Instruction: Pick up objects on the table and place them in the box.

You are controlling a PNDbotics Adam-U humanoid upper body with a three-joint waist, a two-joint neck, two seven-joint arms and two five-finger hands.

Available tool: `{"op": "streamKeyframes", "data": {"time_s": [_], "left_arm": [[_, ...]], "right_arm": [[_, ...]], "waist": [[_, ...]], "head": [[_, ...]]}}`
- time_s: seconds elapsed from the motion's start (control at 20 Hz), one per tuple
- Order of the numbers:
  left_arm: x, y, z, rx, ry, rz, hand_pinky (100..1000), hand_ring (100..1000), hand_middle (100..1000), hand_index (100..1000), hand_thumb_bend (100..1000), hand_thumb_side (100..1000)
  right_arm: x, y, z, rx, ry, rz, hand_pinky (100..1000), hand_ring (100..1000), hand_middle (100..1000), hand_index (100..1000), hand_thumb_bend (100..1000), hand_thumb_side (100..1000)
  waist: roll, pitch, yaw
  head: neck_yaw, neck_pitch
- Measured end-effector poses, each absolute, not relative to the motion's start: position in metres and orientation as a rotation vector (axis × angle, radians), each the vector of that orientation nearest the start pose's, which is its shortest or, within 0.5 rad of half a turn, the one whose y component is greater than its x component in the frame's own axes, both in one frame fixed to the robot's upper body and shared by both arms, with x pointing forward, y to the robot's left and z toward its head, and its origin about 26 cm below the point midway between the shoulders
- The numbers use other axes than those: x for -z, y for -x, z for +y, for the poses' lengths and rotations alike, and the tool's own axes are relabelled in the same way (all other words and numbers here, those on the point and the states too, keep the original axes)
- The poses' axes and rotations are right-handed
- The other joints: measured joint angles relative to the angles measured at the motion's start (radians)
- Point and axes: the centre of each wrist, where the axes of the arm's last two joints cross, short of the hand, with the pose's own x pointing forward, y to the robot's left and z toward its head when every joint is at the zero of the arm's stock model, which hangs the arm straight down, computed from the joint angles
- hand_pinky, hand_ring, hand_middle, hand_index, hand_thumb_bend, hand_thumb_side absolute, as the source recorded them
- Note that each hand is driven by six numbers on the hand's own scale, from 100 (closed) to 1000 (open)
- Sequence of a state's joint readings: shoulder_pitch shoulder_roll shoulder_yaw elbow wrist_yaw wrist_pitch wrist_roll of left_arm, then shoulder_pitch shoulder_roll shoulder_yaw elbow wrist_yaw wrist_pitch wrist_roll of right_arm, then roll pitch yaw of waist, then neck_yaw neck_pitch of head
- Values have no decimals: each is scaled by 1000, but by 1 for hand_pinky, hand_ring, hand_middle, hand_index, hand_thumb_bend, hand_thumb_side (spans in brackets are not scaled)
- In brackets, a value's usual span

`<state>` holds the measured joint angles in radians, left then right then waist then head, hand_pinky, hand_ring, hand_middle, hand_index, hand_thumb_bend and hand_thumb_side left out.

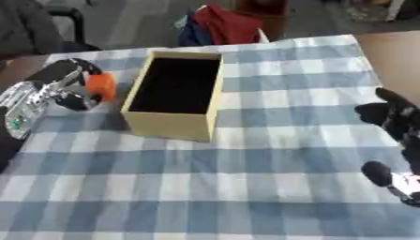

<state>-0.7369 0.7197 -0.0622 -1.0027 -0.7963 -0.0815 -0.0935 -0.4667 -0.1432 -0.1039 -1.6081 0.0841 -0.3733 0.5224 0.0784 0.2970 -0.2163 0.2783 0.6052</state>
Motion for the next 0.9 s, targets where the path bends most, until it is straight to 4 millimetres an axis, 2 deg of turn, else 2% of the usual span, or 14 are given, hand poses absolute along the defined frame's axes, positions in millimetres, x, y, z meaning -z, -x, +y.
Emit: {"op": "streamKeyframes", "data": {"time_s": [0.2,0.4,0.55,0.75,0.9], "left_arm": [[-213,-424,404,1023,-1256,-1506,697,492,414,747,143,100],[-244,-414,384,1028,-1242,-1660,701,499,421,755,136,100],[-265,-405,359,1107,-1203,-1758,703,520,446,772,177,100],[-283,-394,325,1248,-1162,-1824,704,531,459,775,195,100],[-284,-392,309,1327,-1128,-1814,706,533,463,777,193,100]], "right_arm": [[-151,-372,-250,-836,-98,-2290,873,865,769,1000,650,552],[-151,-372,-250,-836,-97,-2289,873,866,769,1000,651,551],[-151,-372,-250,-836,-97,-2290,873,866,769,1000,653,548],[-151,-372,-250,-839,-98,-2290,873,866,769,1000,654,548],[-151,-372,-249,-842,-101,-2293,873,866,769,1000,653,550]], "waist": [[0,0,3],[0,-2,9],[0,-3,11],[-3,-7,12],[-4,-8,10]], "head": [[-4,1],[-8,3],[-9,3],[-9,9],[-8,10]]}}
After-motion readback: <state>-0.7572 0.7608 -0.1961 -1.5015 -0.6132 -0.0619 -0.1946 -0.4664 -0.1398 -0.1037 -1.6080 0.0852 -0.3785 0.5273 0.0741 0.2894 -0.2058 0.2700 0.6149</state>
